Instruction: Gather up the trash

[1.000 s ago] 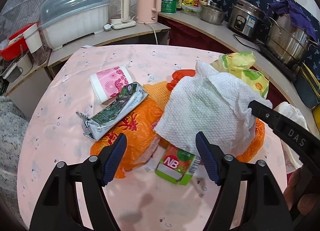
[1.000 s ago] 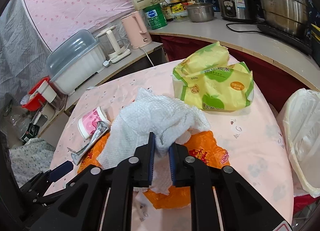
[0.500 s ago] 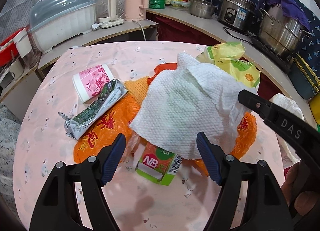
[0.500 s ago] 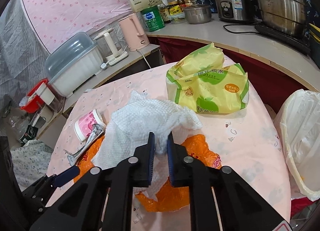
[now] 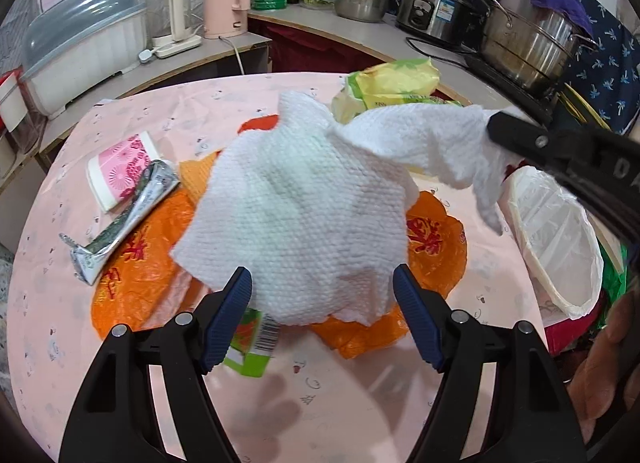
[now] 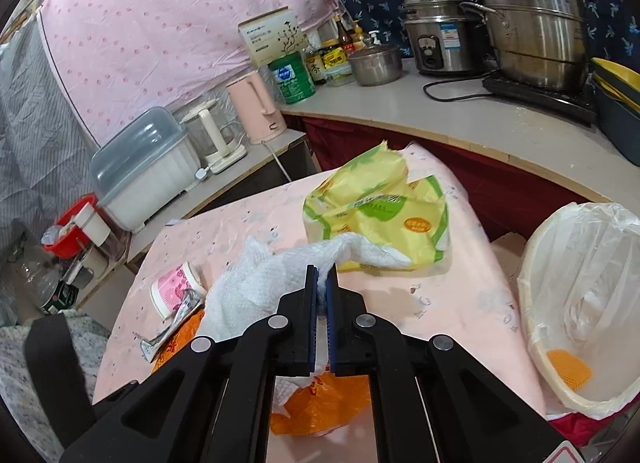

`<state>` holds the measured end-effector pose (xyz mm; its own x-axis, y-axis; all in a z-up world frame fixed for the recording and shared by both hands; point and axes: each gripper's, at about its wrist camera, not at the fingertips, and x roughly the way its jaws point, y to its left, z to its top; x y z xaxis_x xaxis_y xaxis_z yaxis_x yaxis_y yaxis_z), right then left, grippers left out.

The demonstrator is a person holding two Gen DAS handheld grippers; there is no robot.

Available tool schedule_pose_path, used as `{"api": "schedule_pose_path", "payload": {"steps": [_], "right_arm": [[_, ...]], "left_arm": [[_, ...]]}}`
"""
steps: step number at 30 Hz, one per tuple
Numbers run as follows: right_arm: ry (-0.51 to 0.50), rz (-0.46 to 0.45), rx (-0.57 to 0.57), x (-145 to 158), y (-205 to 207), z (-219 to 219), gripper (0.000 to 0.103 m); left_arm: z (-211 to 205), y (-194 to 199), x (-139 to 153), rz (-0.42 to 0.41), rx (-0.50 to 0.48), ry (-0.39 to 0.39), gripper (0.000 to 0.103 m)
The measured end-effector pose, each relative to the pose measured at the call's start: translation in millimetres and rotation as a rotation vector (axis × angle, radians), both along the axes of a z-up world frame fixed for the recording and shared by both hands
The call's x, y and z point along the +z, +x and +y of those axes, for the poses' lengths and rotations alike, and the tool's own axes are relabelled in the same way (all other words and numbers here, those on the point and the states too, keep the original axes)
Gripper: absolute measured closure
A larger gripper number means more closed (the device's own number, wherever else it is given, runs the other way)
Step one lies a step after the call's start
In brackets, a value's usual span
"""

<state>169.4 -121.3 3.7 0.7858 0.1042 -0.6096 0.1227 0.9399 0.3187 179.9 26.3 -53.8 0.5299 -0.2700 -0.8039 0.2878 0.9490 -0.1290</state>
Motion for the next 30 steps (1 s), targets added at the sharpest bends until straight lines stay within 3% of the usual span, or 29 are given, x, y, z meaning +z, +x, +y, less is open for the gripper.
{"api": "schedule_pose_path", "payload": {"steps": [3,5,10,12,21,30], "right_arm": [[-0.003,-0.014,-0.021,4,-5,-10,0.099],[-0.004,-0.019,-0.033,6,-9,-16,0.099],[-0.004,-0.024,-0.067,8,-17,-34,0.099],[-0.001,-0.026,-0.078,8,-20,-40,0.099],[0.012,-0.05,-0.125,12,-39,-67,0.099],[0.016,-0.077,-0.186,22,-64,-100,0.099]], "left_arm": [[-8,4,-4,0.007,-0.001,0.004,0.035],[-11,6,-6,0.009,0.0,0.011,0.044],[-11,10,-7,0.032,0.007,0.005,0.087],[-8,11,-5,0.027,0.018,0.006,0.097],[-12,2,31,-0.069,0.03,-0.002,0.099],[-52,-11,74,-0.153,-0.056,-0.045,0.1]]}}
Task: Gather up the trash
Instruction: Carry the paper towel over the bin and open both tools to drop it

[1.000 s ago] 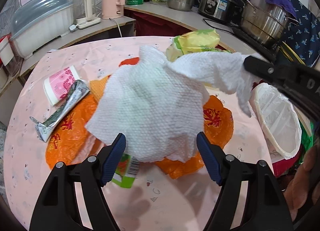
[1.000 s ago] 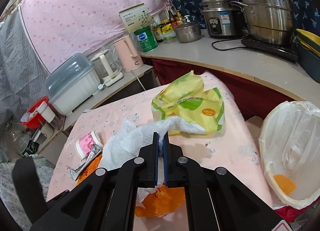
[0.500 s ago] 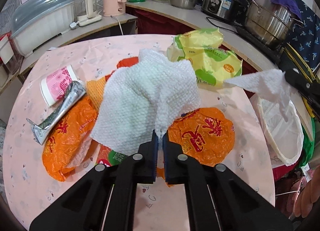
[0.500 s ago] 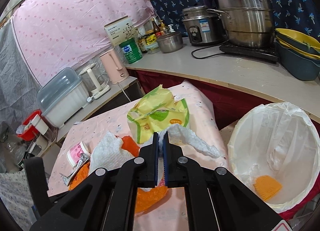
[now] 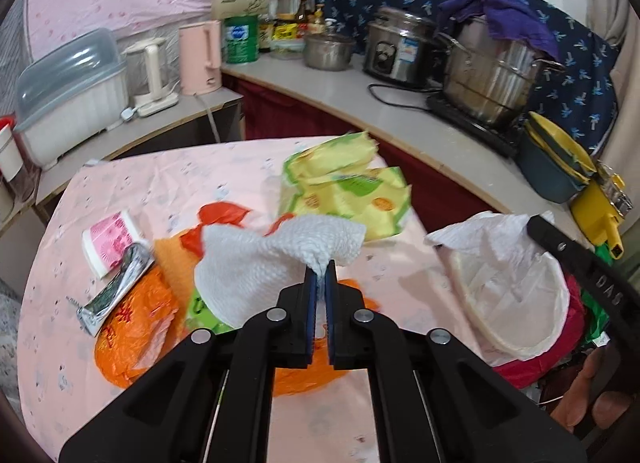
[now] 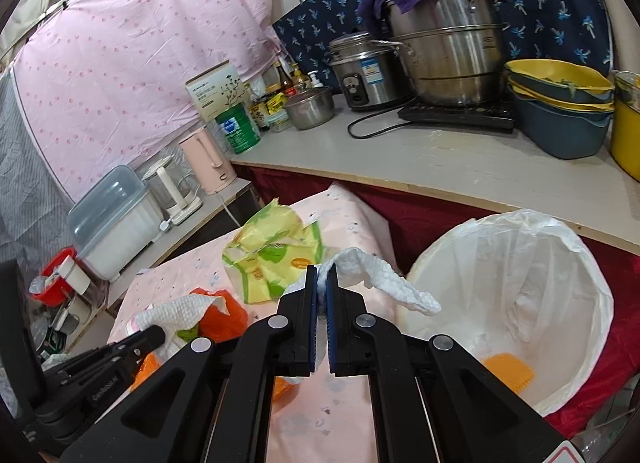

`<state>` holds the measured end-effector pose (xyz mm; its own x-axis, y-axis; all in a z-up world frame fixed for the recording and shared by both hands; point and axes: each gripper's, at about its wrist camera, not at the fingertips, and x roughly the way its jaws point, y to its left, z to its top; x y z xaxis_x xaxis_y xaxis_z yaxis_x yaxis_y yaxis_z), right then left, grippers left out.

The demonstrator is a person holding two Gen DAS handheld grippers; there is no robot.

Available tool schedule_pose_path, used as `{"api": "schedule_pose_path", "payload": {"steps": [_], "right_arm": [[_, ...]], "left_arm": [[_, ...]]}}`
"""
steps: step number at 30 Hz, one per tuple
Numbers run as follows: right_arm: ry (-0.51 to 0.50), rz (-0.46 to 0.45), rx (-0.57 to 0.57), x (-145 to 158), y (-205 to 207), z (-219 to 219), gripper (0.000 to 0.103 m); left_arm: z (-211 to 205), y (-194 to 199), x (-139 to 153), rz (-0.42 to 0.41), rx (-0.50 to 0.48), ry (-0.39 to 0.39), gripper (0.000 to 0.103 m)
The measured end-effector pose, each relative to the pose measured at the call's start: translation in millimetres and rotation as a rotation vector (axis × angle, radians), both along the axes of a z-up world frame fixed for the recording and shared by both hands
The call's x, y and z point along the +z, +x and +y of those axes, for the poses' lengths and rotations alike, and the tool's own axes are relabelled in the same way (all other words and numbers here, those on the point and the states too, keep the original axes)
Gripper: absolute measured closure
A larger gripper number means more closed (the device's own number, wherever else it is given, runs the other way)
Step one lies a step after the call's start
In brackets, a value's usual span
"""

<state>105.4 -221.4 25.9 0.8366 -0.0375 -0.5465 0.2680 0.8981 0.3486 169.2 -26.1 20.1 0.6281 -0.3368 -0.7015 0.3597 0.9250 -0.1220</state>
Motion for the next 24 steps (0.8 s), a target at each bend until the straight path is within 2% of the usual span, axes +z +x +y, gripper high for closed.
{"api": "schedule_pose_path", "payload": {"steps": [10,24], "right_arm": [[0.014,-0.01,-0.12,0,-39,-55,0.099],[0.062,0.027,-0.258,-23,-76,-121,0.099]], "left_arm": [[-82,-26,21,-0.046,-0.169,-0.006,0.1],[-187,-46,3,0.006,-0.398,0.001,0.099]]}}
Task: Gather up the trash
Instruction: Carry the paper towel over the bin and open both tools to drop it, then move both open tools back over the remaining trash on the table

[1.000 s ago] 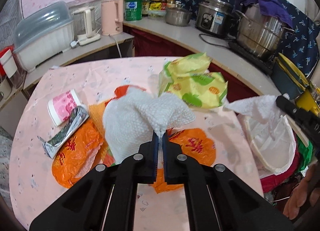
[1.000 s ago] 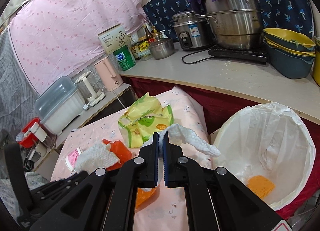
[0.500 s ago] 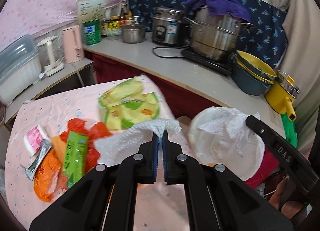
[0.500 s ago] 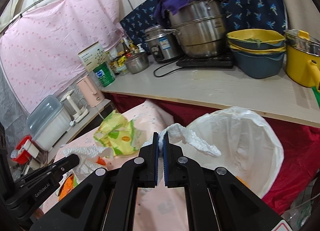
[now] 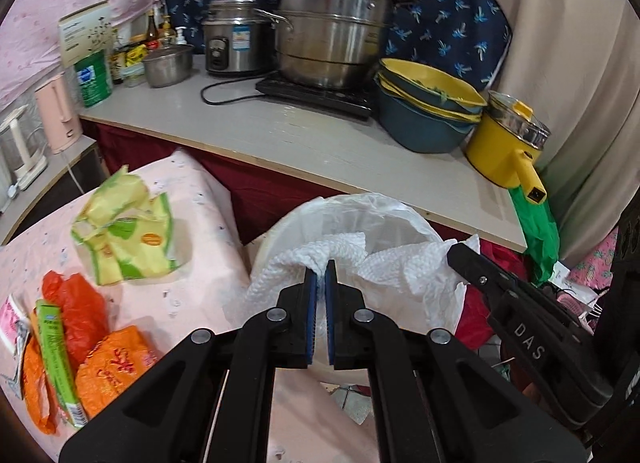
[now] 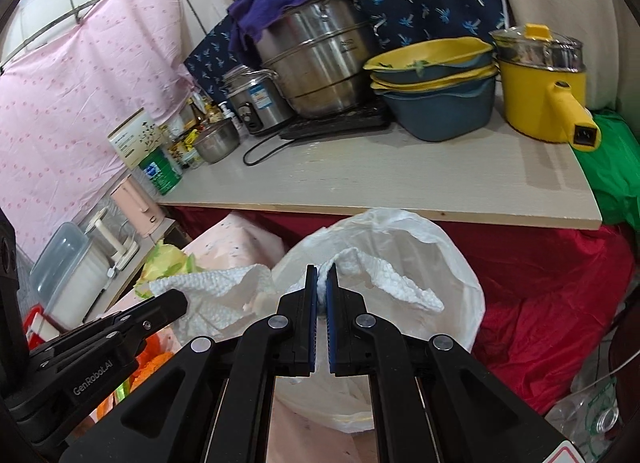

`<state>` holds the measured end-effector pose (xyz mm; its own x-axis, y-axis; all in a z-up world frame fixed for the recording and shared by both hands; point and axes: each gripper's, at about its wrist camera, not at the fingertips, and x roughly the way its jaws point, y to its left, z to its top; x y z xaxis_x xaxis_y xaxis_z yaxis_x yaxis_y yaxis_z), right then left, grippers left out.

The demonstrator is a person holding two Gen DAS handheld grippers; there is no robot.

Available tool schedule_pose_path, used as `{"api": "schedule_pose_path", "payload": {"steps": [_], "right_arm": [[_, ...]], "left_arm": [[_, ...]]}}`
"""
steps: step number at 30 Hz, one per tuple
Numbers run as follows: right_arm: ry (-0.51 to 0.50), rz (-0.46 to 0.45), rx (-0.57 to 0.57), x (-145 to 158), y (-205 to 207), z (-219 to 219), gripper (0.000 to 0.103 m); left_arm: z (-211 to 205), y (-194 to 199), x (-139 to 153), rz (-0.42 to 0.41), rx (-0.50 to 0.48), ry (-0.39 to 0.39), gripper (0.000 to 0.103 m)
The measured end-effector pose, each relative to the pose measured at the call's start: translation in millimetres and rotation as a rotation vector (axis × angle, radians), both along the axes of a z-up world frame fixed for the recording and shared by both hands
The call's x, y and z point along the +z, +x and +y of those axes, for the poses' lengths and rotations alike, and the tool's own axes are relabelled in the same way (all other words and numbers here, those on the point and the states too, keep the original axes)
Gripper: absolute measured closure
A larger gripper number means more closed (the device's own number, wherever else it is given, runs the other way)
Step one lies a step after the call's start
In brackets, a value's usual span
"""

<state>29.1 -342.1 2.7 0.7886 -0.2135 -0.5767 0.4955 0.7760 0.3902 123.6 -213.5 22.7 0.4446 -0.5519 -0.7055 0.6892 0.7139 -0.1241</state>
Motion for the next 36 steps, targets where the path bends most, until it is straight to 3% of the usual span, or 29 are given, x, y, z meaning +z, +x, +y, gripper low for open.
{"api": "schedule_pose_path", "payload": {"steps": [4,6,8,10,11,23,36], "right_arm": [[0.014,0.018,-0.011,-9,-2,-8,0.098],[0.019,0.024,-0.011,-11,0,-10,0.093],[0.017,0.024,-0.019,-13,0,-10,0.089],[0.017,0.019,-0.023,-13,1,-10,0.08],[0.015,0.015,-0.024,-12,1,-10,0.075],[0.004,0.005,-0.008,-5,5,-3,0.074],[-0.021,-0.007,0.068,10,18,40,0.058]], "left_arm": [[-14,0,-9,0.007,-0.015,0.019,0.097],[-19,2,-12,0.013,-0.016,0.024,0.096],[-20,4,-14,0.022,-0.011,0.024,0.083],[-19,5,-14,0.015,0.004,0.013,0.063],[-18,5,-12,0.01,0.009,0.009,0.062],[1,14,-6,-0.001,0.057,-0.006,0.056],[59,20,1,-0.024,0.166,-0.017,0.048]]}}
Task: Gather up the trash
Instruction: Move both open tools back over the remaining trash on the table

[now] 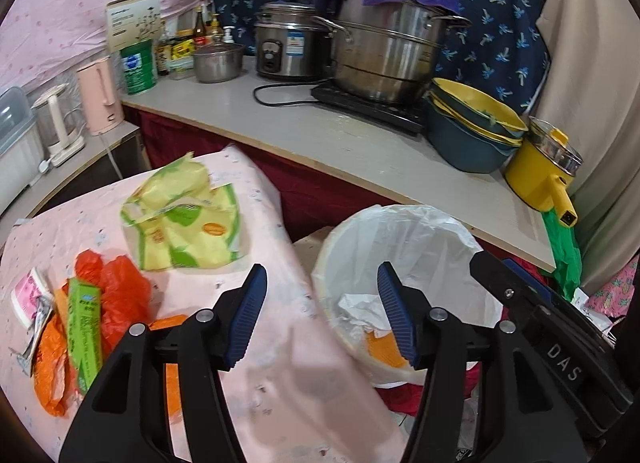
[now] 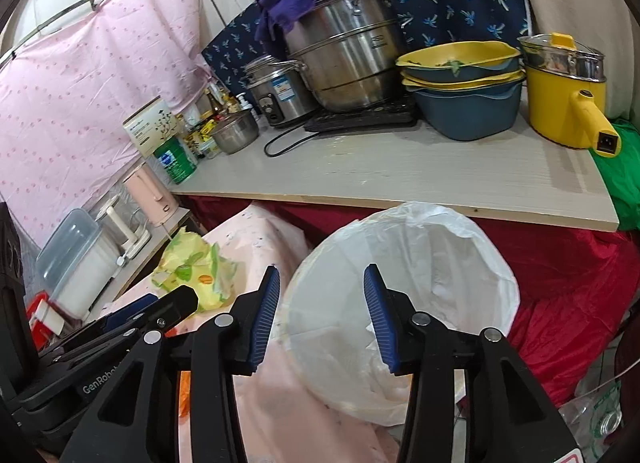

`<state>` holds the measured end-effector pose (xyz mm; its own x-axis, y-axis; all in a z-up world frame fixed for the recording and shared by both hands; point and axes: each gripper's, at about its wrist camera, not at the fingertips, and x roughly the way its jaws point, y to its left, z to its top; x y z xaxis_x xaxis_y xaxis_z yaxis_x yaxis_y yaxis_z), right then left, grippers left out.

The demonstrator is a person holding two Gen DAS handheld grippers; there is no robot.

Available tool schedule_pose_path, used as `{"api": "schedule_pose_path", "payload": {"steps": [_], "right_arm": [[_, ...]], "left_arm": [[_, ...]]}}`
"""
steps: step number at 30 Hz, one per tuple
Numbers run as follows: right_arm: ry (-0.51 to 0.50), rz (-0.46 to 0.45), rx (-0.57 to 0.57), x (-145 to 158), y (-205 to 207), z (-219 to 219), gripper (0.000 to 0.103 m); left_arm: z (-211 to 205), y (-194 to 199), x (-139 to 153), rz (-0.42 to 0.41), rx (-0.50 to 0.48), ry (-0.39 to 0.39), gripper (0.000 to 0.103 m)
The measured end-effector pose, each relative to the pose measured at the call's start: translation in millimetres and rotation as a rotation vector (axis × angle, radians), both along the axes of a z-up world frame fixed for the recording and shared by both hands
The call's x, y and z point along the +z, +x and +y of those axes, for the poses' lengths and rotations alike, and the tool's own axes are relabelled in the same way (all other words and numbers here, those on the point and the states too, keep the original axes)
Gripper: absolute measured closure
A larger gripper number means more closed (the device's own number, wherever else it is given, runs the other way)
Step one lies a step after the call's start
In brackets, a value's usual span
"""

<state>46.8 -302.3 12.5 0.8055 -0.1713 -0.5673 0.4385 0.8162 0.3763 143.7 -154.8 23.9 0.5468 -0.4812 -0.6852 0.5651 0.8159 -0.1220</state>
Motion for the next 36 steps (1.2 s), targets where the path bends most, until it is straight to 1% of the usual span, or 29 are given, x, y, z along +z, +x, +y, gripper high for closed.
{"api": "schedule_pose_path", "payload": {"steps": [3,11,15,17,19,21,23,24,28,32,36], "right_arm": [[-0.008,0.001,0.032,3,6,16,0.056],[-0.024,0.018,0.127,4,22,64,0.054],[-0.028,0.033,0.176,1,31,88,0.049],[-0.024,0.046,0.205,-3,35,101,0.049],[-0.02,0.062,0.233,-8,40,113,0.049],[-0.02,0.079,0.259,-12,44,125,0.049],[-0.013,0.095,0.283,-18,48,135,0.049],[-0.004,0.105,0.295,-21,50,139,0.049],[0.04,0.144,0.324,-38,57,150,0.049],[0.071,0.182,0.342,-53,63,159,0.049],[0.102,0.218,0.362,-68,71,166,0.049]], "left_arm": [[22,4,-1,0.007,0.041,-0.005,0.047],[85,12,-9,0.02,0.156,0.004,0.047],[114,14,-13,0.026,0.207,0.01,0.046],[129,16,-17,0.026,0.234,0.019,0.043],[141,17,-21,0.027,0.26,0.027,0.037],[153,19,-25,0.029,0.276,0.033,0.034],[164,20,-31,0.036,0.294,0.041,0.034],[170,20,-34,0.04,0.301,0.047,0.033],[186,21,-47,0.043,0.311,0.081,0.025],[194,24,-60,0.043,0.308,0.123,0.023],[199,29,-76,0.069,0.299,0.149,0.022]]}}
